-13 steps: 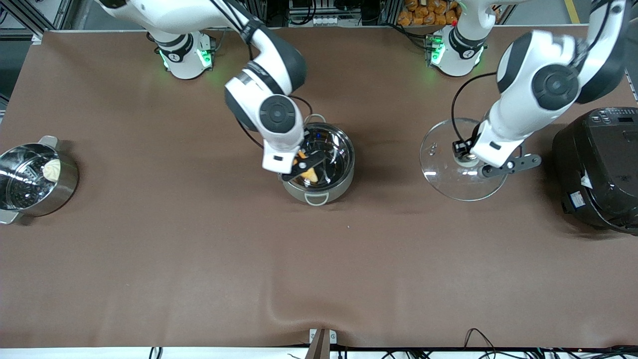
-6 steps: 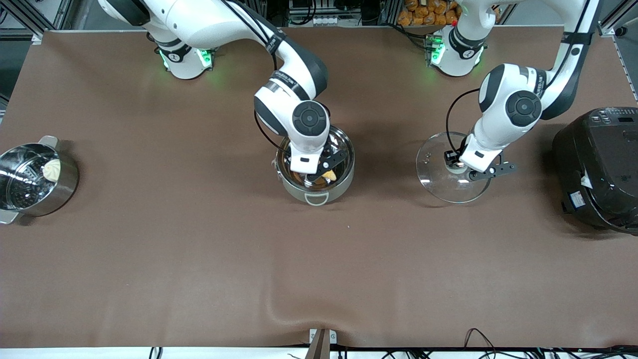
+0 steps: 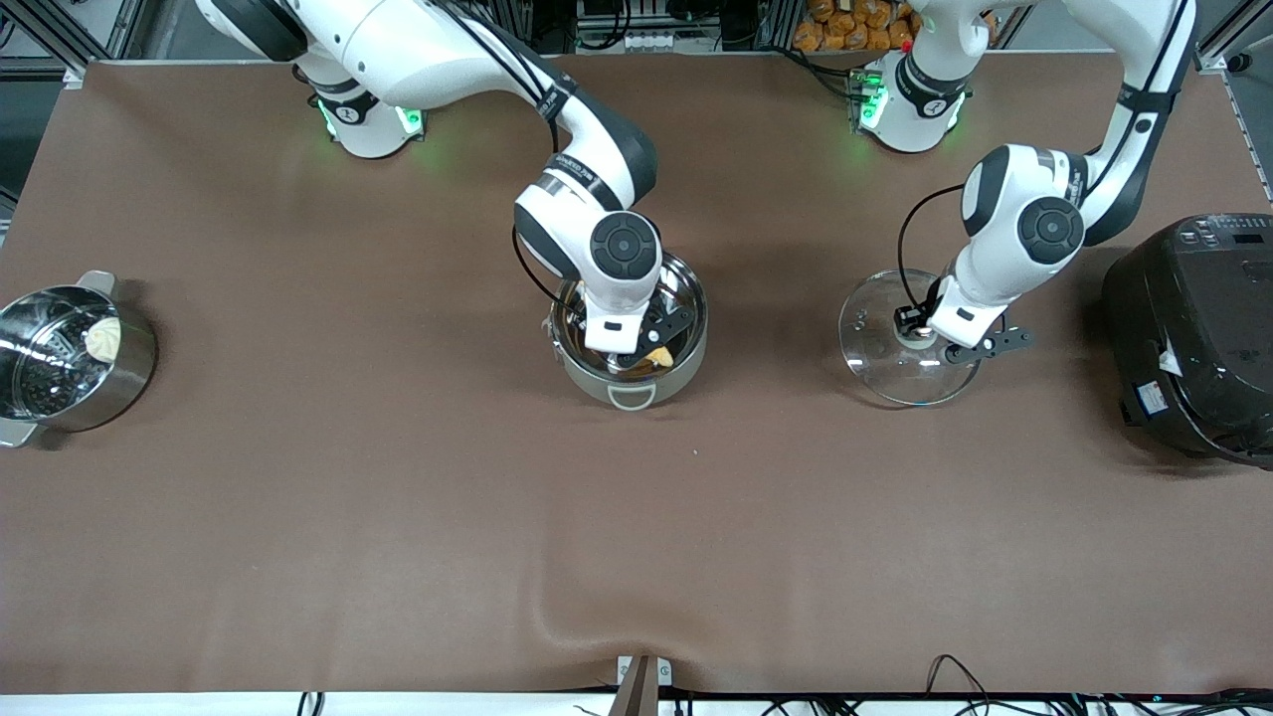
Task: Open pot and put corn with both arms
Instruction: 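Lower the corn into the pot and open the right gripper, then set the lid on the table with the left gripper while the right gripper withdraws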
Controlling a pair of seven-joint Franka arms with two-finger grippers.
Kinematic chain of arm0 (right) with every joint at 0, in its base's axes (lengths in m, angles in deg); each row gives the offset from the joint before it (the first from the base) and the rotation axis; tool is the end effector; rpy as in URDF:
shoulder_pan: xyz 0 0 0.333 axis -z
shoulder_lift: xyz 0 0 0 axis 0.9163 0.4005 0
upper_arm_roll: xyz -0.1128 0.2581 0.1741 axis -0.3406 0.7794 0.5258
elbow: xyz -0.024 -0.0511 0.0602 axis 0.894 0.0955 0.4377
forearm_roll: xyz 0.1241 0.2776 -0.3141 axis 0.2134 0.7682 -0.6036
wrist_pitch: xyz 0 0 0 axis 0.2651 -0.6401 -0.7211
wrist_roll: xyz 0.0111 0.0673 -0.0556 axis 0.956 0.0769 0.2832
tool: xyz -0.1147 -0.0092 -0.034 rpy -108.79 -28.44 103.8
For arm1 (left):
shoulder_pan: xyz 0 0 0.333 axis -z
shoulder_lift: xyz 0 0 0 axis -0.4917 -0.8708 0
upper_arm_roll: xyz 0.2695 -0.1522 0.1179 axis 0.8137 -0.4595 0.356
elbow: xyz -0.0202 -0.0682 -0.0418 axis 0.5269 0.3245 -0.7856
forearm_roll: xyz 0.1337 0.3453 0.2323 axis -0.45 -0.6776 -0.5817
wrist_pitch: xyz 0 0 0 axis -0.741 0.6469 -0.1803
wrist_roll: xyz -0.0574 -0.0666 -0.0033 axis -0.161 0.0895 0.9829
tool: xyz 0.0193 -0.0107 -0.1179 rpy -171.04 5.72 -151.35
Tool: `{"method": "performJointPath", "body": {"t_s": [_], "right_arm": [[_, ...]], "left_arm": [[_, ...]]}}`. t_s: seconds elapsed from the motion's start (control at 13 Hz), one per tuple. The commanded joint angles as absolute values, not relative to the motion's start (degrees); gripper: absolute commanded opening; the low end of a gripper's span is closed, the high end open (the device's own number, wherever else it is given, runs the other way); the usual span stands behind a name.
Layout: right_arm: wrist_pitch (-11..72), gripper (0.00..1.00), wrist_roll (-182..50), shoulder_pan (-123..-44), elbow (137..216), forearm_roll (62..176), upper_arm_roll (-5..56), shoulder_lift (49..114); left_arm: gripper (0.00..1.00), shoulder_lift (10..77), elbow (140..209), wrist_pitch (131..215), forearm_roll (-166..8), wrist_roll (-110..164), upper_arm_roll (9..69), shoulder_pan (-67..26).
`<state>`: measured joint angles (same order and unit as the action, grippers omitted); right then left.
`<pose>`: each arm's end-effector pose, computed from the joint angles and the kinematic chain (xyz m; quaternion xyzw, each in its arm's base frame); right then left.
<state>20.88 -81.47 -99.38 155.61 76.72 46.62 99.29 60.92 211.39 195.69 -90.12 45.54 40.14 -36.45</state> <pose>0.5335 0.5355 0.2722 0.9410 0.3193 -0.1121 0.0070 0.5132 -0.0939 0.2219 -0.9929 -0.1114 0.0413 0.0041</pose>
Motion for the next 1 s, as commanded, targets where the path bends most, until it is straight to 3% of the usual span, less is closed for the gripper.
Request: {"method": "performJointPath", "body": {"t_s": [0.0, 0.23, 0.38, 0.77, 0.85, 0.92], "right_arm": [[20.4, 1.00, -81.3, -100.3, 153.8, 74.9, 46.1, 100.2], [19.6, 1.00, -81.7, -100.1, 153.6, 75.2, 46.3, 98.5], [14.7, 1.00, -82.0, -98.8, 153.5, 75.7, 46.3, 94.7], [9.4, 1.00, -82.0, -89.9, 153.6, 76.1, 46.6, 86.8], [8.6, 1.00, -81.9, -87.9, 153.6, 76.1, 46.6, 85.5], [7.7, 1.00, -81.6, -85.5, 153.6, 76.1, 46.6, 84.6]], "left_arm": [[0.00, 59.6, 212.2, 198.9, -91.0, 44.3, 39.5, -38.3], [0.00, 57.8, 212.4, 200.4, -92.6, 44.3, 39.6, -38.9], [0.00, 56.8, 212.4, 201.9, -93.1, 44.3, 39.6, -39.3], [0.00, 55.4, 212.1, 202.9, -95.0, 44.3, 39.6, -39.9], [0.07, 55.1, 212.0, 203.1, -95.0, 44.3, 39.6, -40.5], [0.70, 55.0, 211.8, 203.1, -95.0, 44.3, 39.5, -41.4]]}}
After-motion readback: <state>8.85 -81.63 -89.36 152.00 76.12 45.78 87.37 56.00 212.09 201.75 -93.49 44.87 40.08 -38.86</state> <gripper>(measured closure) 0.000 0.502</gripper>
